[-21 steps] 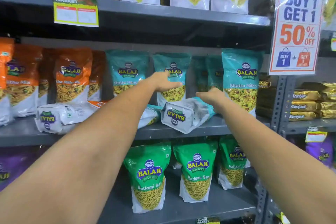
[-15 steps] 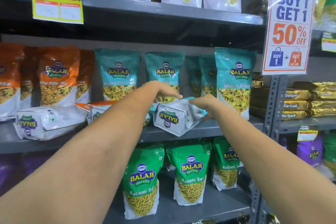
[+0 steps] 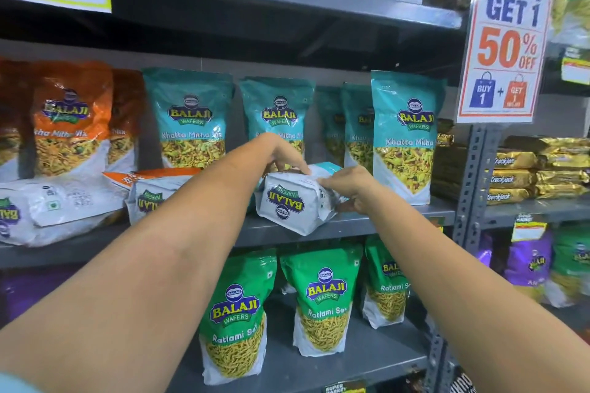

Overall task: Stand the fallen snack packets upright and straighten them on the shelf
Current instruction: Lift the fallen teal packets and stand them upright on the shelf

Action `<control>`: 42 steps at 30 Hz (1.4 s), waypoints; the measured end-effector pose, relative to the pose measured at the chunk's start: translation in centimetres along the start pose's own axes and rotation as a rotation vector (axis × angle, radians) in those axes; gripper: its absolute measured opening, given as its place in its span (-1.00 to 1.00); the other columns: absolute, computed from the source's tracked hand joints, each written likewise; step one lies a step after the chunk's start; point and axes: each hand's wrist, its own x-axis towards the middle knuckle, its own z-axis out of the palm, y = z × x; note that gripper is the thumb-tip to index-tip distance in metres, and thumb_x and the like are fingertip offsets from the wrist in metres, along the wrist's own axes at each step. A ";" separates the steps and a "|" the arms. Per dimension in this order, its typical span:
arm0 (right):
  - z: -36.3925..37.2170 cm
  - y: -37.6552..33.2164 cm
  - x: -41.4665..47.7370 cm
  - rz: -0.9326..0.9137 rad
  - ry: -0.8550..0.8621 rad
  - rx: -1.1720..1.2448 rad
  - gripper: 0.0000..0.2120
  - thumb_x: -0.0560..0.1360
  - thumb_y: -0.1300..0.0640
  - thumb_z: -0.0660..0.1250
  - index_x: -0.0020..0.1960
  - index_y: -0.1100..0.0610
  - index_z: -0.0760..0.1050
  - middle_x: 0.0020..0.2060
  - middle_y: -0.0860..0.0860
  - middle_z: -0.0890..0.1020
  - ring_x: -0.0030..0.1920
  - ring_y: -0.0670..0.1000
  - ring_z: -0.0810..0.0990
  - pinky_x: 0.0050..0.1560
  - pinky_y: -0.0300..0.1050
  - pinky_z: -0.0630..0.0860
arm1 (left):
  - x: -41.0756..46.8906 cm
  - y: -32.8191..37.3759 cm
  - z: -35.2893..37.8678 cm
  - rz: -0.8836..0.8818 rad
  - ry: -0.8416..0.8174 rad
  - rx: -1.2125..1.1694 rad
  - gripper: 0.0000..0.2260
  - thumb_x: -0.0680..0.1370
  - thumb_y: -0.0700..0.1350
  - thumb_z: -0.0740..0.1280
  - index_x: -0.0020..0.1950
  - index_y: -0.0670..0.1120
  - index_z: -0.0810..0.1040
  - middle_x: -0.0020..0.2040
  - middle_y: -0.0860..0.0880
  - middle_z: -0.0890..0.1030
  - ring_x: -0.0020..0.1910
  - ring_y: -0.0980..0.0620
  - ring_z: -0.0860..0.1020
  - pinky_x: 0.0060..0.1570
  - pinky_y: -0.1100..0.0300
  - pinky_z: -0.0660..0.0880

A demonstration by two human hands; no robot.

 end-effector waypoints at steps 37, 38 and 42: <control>-2.4 4.3 4.1 -0.841 -0.073 0.170 -0.30 0.30 0.41 0.45 0.27 -0.07 0.28 0.12 -0.23 0.47 0.01 -0.16 0.63 -0.09 -0.20 0.62 | -2.1 -1.1 9.3 0.188 1.082 -0.532 -0.55 0.22 0.04 0.59 -0.03 0.05 0.44 -0.12 0.12 0.56 -0.13 0.05 0.58 -0.06 0.09 0.57; -2.4 4.4 4.1 -0.815 -0.067 0.214 -0.33 0.28 0.42 0.44 0.22 -0.05 0.28 0.09 -0.17 0.48 -0.03 -0.12 0.64 -0.12 -0.20 0.63 | -2.1 -1.1 9.5 0.191 1.083 -0.535 -0.55 0.22 0.04 0.59 -0.03 0.05 0.44 -0.11 0.11 0.57 -0.13 0.05 0.58 -0.06 0.08 0.57; -2.3 4.2 4.2 -0.630 -0.066 0.400 -0.50 0.35 0.35 0.42 0.15 0.09 0.24 0.02 0.00 0.49 -0.02 -0.06 0.58 -0.12 -0.20 0.61 | -2.3 -1.0 10.1 0.206 1.096 -0.536 -0.55 0.23 0.05 0.58 -0.01 0.01 0.47 -0.08 0.08 0.58 -0.09 0.04 0.59 -0.03 0.05 0.57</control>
